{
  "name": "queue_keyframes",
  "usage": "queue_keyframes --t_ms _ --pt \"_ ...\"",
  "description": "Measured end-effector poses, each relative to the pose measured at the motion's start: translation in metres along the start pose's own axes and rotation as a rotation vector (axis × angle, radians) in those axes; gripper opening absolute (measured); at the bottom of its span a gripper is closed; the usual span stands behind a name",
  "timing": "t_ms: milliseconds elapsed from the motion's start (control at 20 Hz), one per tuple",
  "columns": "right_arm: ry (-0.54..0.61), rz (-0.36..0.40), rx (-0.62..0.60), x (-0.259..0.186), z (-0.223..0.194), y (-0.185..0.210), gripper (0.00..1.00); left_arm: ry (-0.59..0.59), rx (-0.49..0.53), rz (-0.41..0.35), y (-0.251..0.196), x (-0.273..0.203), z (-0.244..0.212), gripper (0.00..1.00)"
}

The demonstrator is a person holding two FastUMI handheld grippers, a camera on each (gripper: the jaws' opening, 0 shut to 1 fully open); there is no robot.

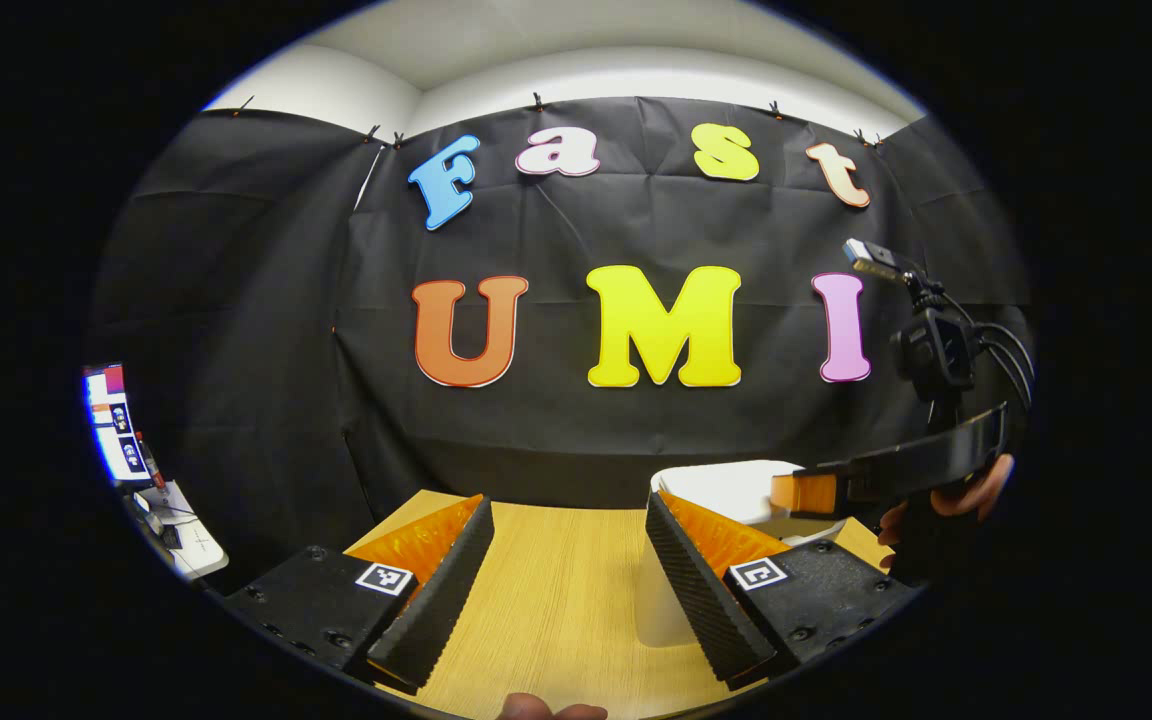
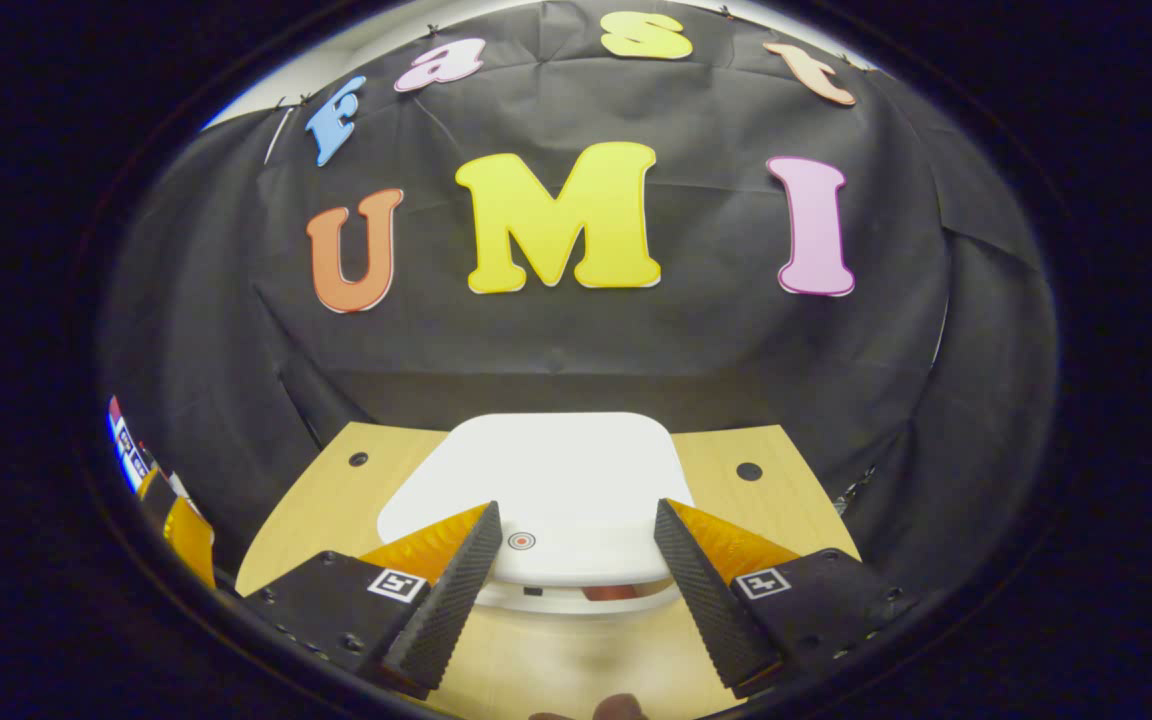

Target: Press the lid of the desktop garbage bin to open it, pick up the crumpled paper on the desktop and throw it into the bin, then pick up the pop can on the desktop and drop it into the bin, and finally close the garbage bin lid.

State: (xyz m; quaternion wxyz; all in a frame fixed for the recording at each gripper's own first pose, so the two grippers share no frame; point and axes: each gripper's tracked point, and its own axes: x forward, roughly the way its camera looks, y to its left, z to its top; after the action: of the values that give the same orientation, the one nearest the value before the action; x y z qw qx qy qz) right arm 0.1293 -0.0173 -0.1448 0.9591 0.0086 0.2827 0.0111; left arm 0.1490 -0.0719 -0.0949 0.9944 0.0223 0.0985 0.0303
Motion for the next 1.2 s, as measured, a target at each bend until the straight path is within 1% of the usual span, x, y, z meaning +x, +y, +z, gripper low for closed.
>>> queue_keyframes --t_ms 50,100,150,250,300,350,450,500,550,600,650,700,800,850,900,1000,1050,1150,1200 --pt "0.009 -0.001 -0.005 0.002 -0.005 0.000 0.94 0.002 0.002 -0.002 -0.001 -0.001 -0.001 0.99" --pt "0.016 -0.002 -0.015 0.004 -0.009 0.001 0.96 0.004 0.003 -0.004 -0.001 -0.001 -0.002 0.99" --pt "0.025 -0.002 -0.020 0.005 -0.012 0.001 0.96 0.009 0.002 -0.004 -0.001 -0.002 -0.003 0.99" --pt "0.022 0.001 -0.025 0.006 -0.014 0.001 0.97 0.010 0.001 -0.005 -0.003 -0.002 -0.004 0.99" --pt "0.017 0.005 -0.030 0.007 -0.016 0.002 0.94 0.009 0.003 -0.005 -0.003 -0.002 -0.003 0.99" --pt "0.005 0.013 -0.033 0.008 -0.015 0.003 0.97 0.008 0.004 -0.005 -0.004 -0.002 -0.002 0.99" --pt "0.002 0.018 -0.044 0.010 -0.020 0.003 0.98 0.010 0.002 -0.011 -0.007 -0.002 -0.004 0.99" --pt "-0.004 0.018 -0.061 0.011 -0.025 0.002 0.96 0.011 0.001 -0.014 -0.009 -0.002 -0.004 0.99" --pt "-0.005 0.024 -0.070 0.016 -0.030 0.002 0.96 0.012 0.001 -0.018 -0.011 -0.003 -0.004 0.99" --pt "-0.053 0.027 -0.084 0.017 -0.028 0.004 0.99 0.012 0.000 -0.020 -0.013 -0.002 -0.005 0.99" --pt "-0.054 0.021 -0.113 0.016 -0.030 0.003 1.00 0.011 -0.002 -0.026 -0.015 -0.002 -0.005 0.99" --pt "-0.087 0.017 -0.115 0.016 -0.028 0.003 1.00 0.013 -0.003 -0.031 -0.017 -0.002 -0.005 0.99" --pt "-0.136 0.023 -0.084 0.015 -0.027 0.003 1.00 0.016 -0.004 -0.040 -0.020 -0.001 -0.007 0.99" --pt "-0.156 0.027 -0.088 0.013 -0.024 0.003 0.98 0.015 -0.003 -0.041 -0.020 0.000 -0.006 0.99" --pt "-0.185 0.037 -0.083 0.013 -0.020 0.004 1.00 0.012 -0.005 -0.046 -0.020 0.000 -0.004 0.99" --pt "-0.183 0.060 -0.068 0.012 -0.018 0.003 0.97 0.009 0.000 -0.053 -0.021 0.003 -0.001 0.99" --pt "-0.193 0.050 -0.045 0.009 -0.012 -0.001 0.95 0.007 0.005 -0.055 -0.020 0.004 0.003 0.99" --pt "-0.248 0.035 -0.013 -0.005 0.007 -0.010 0.97 -0.009 0.004 -0.062 -0.021 0.010 0.014 0.99" --pt "-0.282 0.015 -0.017 -0.015 0.018 -0.016 0.96 -0.023 0.007 -0.064 -0.022 0.012 0.022 0.99"
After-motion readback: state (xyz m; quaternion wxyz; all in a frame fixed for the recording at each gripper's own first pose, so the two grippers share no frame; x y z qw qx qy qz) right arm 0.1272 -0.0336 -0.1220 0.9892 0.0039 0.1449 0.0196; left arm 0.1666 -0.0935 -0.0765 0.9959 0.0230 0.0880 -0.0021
